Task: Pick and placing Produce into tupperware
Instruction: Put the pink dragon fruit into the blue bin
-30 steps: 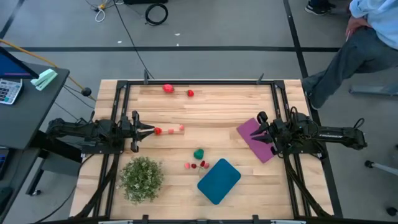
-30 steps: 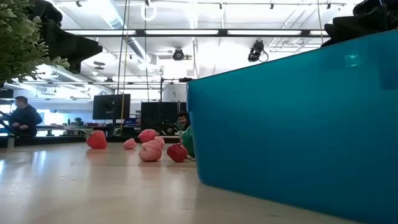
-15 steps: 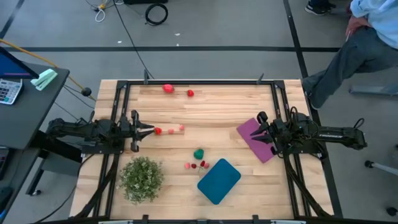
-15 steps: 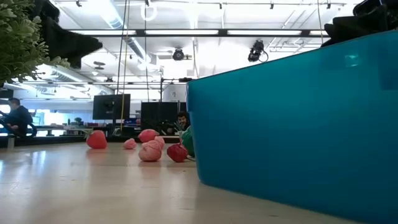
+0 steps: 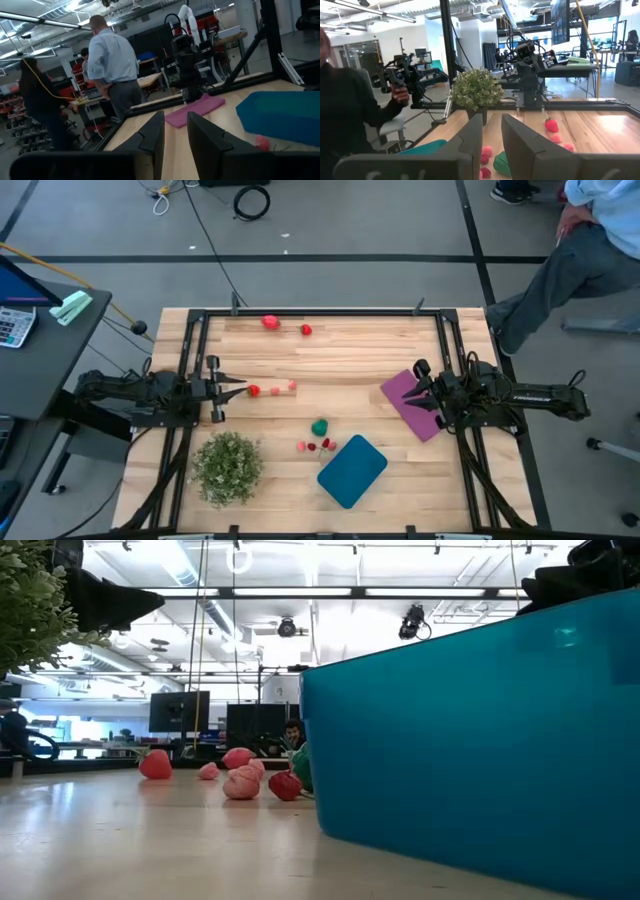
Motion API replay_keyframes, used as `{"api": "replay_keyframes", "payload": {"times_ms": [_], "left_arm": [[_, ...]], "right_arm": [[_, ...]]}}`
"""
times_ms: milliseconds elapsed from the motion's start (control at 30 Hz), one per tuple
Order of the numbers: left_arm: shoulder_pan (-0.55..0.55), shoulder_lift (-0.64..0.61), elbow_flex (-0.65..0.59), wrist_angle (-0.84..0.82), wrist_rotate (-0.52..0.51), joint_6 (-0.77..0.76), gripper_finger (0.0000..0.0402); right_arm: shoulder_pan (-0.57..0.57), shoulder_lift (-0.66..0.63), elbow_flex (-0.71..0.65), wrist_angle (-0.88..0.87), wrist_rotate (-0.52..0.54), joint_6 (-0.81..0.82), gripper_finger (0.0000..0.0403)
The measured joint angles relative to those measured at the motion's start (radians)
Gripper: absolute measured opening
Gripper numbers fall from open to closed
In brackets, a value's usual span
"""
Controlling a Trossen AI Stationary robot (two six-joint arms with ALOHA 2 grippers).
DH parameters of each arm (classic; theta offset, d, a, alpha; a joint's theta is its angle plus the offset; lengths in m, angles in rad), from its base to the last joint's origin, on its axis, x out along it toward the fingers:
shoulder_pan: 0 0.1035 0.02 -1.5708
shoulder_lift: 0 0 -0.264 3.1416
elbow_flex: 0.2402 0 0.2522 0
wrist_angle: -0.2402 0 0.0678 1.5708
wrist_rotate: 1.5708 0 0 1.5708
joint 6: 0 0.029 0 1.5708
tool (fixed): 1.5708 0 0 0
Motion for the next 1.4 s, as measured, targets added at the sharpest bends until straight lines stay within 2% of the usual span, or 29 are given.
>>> {"api": "replay_keyframes", "payload": {"times_ms": [267, 400, 500, 600, 733, 900, 1000, 1100, 1200, 1300, 1400], "left_arm": [[0.000, 0.000, 0.000, 0.067, 0.000, 0.005, 0.0086], [0.005, 0.000, 0.000, 0.165, -0.046, 0.157, 0.0084], [0.006, 0.000, 0.000, 0.254, -0.074, 0.127, 0.0076], [0.006, 0.000, 0.002, 0.297, -0.083, 0.173, 0.0069], [0.006, 0.000, 0.022, 0.299, -0.092, 0.239, 0.0058], [0.006, 0.000, 0.050, 0.301, -0.092, 0.247, 0.0045], [0.006, 0.000, 0.096, 0.301, -0.127, 0.247, 0.0045], [0.006, 0.008, 0.171, 0.230, -0.220, 0.210, 0.0056], [0.006, 0.047, 0.281, 0.014, -0.316, 0.165, 0.0078], [0.006, 0.130, 0.398, -0.152, -0.361, 0.128, 0.0110], [0.006, 0.233, 0.509, -0.191, -0.372, 0.168, 0.0145]], "right_arm": [[0.000, 0.000, 0.000, 0.000, 0.000, 0.000, 0.0080], [0.000, 0.000, 0.000, 0.000, 0.000, 0.000, 0.0080], [0.000, 0.000, 0.000, 0.000, 0.000, 0.000, 0.0080], [0.000, 0.000, 0.000, 0.000, 0.000, 0.000, 0.0080], [0.000, 0.000, 0.000, 0.000, 0.000, 0.000, 0.0080], [0.000, 0.000, 0.000, 0.000, 0.000, 0.000, 0.0080], [0.000, 0.000, 0.000, 0.000, 0.000, -0.001, 0.0080], [0.000, 0.000, 0.000, 0.000, 0.000, -0.001, 0.0080], [0.000, 0.000, 0.000, 0.010, 0.034, -0.028, 0.0080], [0.000, 0.000, 0.000, 0.018, 0.083, -0.075, 0.0080], [0.000, 0.000, 0.000, 0.062, 0.149, -0.129, 0.0080]]}}
